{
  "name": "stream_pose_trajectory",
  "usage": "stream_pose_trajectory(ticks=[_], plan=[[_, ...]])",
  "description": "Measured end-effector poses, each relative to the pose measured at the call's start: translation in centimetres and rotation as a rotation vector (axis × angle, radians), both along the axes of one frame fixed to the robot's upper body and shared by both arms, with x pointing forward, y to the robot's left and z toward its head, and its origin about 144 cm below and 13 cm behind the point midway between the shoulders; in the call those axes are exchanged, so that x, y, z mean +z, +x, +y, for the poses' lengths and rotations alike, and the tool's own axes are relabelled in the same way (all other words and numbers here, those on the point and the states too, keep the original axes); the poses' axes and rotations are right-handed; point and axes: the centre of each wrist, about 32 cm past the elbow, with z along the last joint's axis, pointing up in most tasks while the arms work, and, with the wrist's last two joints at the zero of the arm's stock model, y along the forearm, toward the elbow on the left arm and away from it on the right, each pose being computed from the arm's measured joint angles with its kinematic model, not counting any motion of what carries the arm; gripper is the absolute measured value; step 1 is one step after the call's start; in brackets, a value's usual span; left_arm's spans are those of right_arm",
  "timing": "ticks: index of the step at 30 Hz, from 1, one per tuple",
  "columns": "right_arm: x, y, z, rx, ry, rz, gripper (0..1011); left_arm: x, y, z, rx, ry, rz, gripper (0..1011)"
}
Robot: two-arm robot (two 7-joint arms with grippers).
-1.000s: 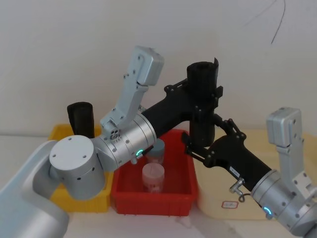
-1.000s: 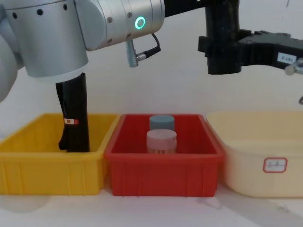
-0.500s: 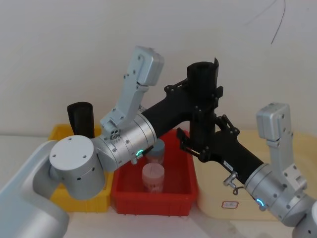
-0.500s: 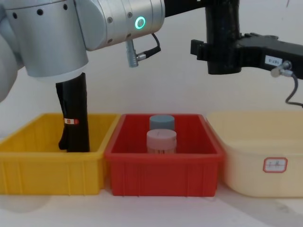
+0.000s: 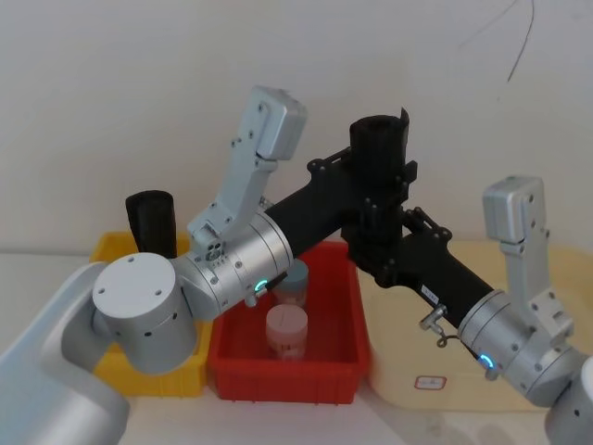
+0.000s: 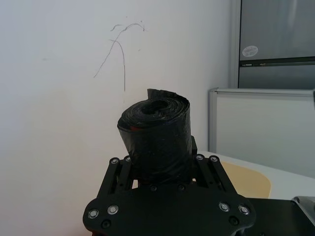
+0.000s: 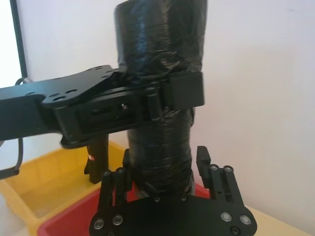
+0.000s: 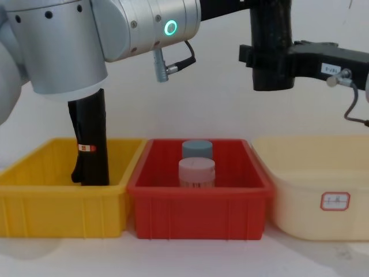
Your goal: Pick up the garbage bag with the one hand and transfer it to the other hand.
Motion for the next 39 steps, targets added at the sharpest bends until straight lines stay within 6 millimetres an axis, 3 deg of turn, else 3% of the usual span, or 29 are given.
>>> stream_pose_trajectory(ticks=[2,10,18,29,34,39], plan=[[0.1,0.1,-0.1,-0.003,0.006,0.005,714,0.0,0.0,0.0,0.000,0.000,0.000,498],[0.4,0.3,-0.3,-0.010,0.023,0.019,521,0.0,0.0,0.0,0.000,0.000,0.000,498],[0.7,0.2,-0.4,-0.015,0.031,0.024,512,0.0,0.0,0.0,0.000,-0.001,0.000,523],[1.3,-0.2,-0.7,-0.015,0.045,0.014,507,0.0,0.0,0.0,0.000,0.000,0.000,869],[1.5,-0.4,-0.8,-0.013,0.054,0.010,509,0.0,0.0,0.0,0.000,0.000,0.000,979],[1.6,-0.5,-1.0,-0.017,0.062,0.005,509,0.0,0.0,0.0,0.000,0.000,0.000,1001]])
